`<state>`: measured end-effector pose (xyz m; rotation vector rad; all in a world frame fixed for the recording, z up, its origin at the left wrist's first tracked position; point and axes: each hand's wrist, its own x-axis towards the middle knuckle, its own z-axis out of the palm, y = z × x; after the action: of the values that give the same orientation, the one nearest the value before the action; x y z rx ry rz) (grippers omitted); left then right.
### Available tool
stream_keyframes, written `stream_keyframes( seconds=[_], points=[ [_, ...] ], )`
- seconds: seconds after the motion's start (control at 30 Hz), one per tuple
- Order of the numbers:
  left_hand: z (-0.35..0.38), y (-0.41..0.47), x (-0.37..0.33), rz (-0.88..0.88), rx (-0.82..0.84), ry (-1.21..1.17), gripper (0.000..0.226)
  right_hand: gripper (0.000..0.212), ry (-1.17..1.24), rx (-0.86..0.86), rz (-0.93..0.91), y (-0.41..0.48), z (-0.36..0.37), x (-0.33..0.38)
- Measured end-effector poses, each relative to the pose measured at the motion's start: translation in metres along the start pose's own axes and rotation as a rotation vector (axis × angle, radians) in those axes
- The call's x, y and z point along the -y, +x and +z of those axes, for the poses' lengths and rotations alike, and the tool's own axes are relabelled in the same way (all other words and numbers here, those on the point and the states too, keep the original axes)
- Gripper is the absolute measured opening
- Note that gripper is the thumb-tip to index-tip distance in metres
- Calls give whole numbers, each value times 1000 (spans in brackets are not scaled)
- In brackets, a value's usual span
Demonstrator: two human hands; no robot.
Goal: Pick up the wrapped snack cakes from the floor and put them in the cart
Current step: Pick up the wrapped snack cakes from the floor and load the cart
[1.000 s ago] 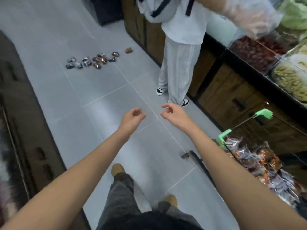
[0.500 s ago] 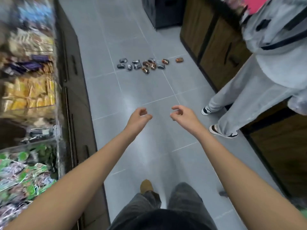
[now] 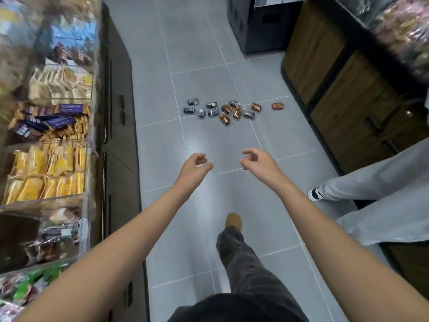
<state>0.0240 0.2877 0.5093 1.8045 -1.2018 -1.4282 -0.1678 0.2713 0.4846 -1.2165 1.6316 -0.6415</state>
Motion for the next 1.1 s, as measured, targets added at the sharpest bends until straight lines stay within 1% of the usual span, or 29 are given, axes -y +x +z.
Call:
stream_keyframes(
  seconds=[0.13, 0.3, 0.4, 0.5, 0.63, 0.8, 0.9, 0.97, 1.03, 1.1],
  points=[
    [-4, 78, -50, -21, -25, 23, 46, 31, -16, 55, 3, 87, -17, 31],
    [-12, 156, -97, -39, -91, -16, 50, 33, -65, 130, -16, 176, -31, 69],
    [-19, 191, -115, -55, -111, -44, 49, 32, -83, 167, -28, 217, -33, 91],
    [-27, 229, -131, -31, -122, -55, 48, 31, -111, 202, -41, 259, -34, 110],
    [-36, 287, -142, -18, -117, -38, 40, 30, -143, 223, -29, 318, -29, 125],
    [-52, 389, -156, 7, -40, 29, 37, 30, -166, 207, 5, 406, -18, 142],
    [-60, 460, -174, 22, 27, 93, 38, 27, -155, 183, 65, 464, -17, 156],
    [-63, 508, -187, 21, 81, 150, 39, 30, -152, 161, 112, 501, -17, 166],
    [-63, 548, -199, 12, 121, 186, 41, 32, -159, 128, 160, 535, -17, 175],
    [-60, 584, -209, 14, 150, 228, 44, 30, -134, 82, 207, 566, -19, 182]
  ],
)
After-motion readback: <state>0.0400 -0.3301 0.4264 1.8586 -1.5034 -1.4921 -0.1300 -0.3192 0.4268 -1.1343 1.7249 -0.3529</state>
